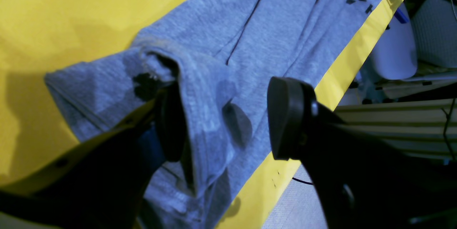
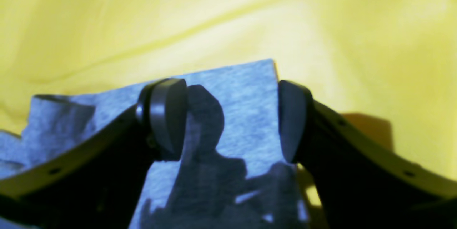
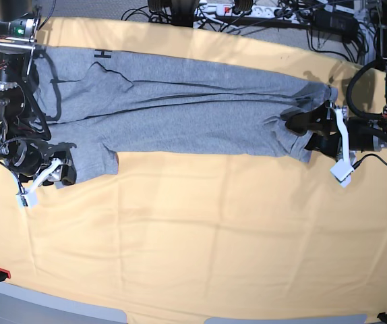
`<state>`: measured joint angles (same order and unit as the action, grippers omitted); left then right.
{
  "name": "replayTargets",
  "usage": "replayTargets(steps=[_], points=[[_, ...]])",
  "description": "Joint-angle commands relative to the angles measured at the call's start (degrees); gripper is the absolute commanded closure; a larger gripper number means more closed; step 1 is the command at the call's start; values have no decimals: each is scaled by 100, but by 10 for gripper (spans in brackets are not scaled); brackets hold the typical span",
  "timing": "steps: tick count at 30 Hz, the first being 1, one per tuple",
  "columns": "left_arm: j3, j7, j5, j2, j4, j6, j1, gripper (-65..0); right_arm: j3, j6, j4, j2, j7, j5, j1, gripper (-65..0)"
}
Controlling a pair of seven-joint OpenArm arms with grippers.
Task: Layout the t-shirt on the table in an organized manner, then fold the t-shirt properly
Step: 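Lower the folded hem onto the t-shirt and release with the right gripper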
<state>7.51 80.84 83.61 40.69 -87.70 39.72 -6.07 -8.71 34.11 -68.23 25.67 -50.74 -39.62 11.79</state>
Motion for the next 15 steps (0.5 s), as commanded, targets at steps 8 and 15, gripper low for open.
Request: replayTargets(steps=[8, 15], points=[[52, -84, 139, 103, -63, 28, -109, -371, 9, 589, -20, 44, -951, -881, 249, -352], [52, -84, 139, 105, -63, 28, -109, -371, 9, 589, -28, 122, -1126, -835, 730, 0]])
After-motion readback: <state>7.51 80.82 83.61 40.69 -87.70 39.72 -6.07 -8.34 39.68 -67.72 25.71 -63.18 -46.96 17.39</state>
